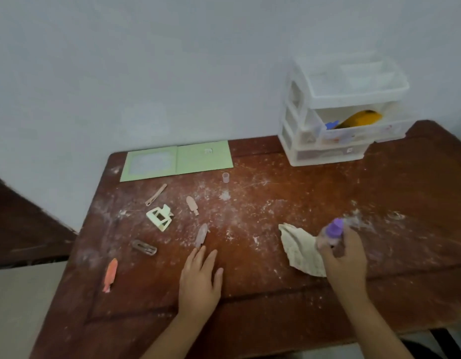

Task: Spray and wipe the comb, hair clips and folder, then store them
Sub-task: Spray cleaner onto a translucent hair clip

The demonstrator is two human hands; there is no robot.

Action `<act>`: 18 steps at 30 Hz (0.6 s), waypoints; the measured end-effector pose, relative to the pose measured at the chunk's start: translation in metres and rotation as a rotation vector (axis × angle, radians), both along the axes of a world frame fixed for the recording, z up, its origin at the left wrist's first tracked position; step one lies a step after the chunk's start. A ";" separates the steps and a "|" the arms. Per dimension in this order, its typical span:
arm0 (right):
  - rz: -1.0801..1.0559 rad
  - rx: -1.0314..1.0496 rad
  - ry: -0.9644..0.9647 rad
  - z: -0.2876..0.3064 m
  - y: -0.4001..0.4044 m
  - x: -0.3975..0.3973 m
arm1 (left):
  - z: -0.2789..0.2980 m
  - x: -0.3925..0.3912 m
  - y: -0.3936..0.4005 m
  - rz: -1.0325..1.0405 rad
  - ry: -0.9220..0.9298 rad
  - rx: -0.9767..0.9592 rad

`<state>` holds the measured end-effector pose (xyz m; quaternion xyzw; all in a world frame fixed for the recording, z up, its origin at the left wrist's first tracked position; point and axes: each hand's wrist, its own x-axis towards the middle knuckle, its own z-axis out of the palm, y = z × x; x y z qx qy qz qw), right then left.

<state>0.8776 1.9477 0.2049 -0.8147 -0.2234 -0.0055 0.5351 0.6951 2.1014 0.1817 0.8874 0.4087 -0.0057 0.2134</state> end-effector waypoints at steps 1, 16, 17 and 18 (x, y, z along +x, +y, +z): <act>0.065 0.011 0.002 -0.001 0.010 -0.009 | -0.001 -0.008 0.006 0.024 -0.010 0.012; 0.261 -0.133 0.177 -0.043 0.066 -0.066 | -0.002 0.009 0.064 0.026 0.096 0.125; 0.268 -0.145 0.192 -0.044 0.066 -0.065 | -0.004 0.010 0.066 0.013 0.100 0.137; 0.269 -0.155 0.206 -0.044 0.066 -0.065 | -0.005 0.010 0.068 0.010 0.099 0.147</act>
